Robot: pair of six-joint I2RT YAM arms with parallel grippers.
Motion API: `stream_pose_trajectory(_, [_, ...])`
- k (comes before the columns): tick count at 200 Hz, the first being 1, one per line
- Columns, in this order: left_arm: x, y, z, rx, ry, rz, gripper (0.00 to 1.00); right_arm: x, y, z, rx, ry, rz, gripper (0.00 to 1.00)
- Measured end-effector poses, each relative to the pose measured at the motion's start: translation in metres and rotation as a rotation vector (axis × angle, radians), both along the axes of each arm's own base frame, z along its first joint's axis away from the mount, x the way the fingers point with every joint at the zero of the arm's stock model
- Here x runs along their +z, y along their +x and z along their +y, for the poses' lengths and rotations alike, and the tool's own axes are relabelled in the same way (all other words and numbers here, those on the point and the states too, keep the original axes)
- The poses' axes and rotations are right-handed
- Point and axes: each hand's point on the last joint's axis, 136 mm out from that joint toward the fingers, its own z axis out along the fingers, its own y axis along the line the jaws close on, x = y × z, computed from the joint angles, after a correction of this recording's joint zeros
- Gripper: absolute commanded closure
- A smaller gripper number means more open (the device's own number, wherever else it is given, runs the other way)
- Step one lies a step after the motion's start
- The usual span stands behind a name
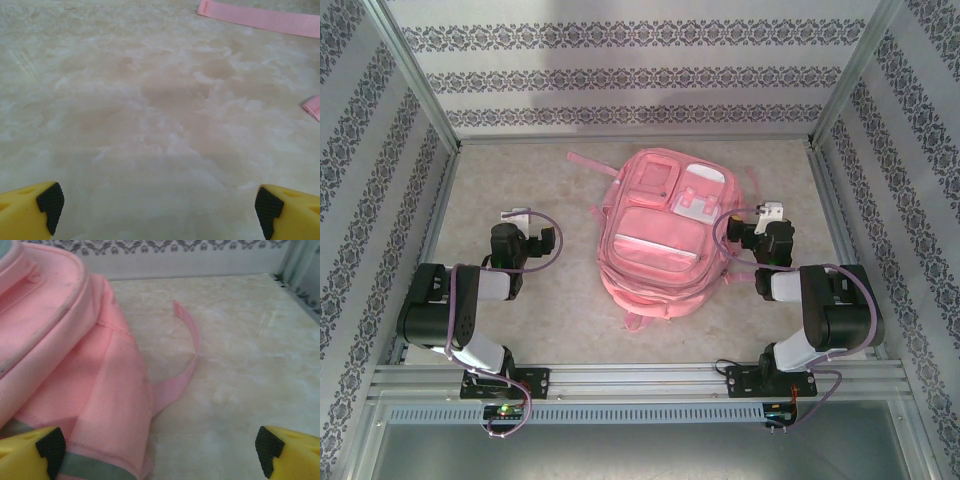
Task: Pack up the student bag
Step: Reset both arms
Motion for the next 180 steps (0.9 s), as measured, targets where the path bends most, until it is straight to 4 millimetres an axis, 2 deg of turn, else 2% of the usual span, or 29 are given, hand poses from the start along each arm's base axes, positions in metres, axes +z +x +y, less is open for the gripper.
stream_pose_trajectory(180, [0.0000, 0.0000, -0.0001, -0.001, 0.000, 0.000, 0.01, -0.0006, -0.0012, 0.0022, -0.025, -0.035, 0.006, 0.02])
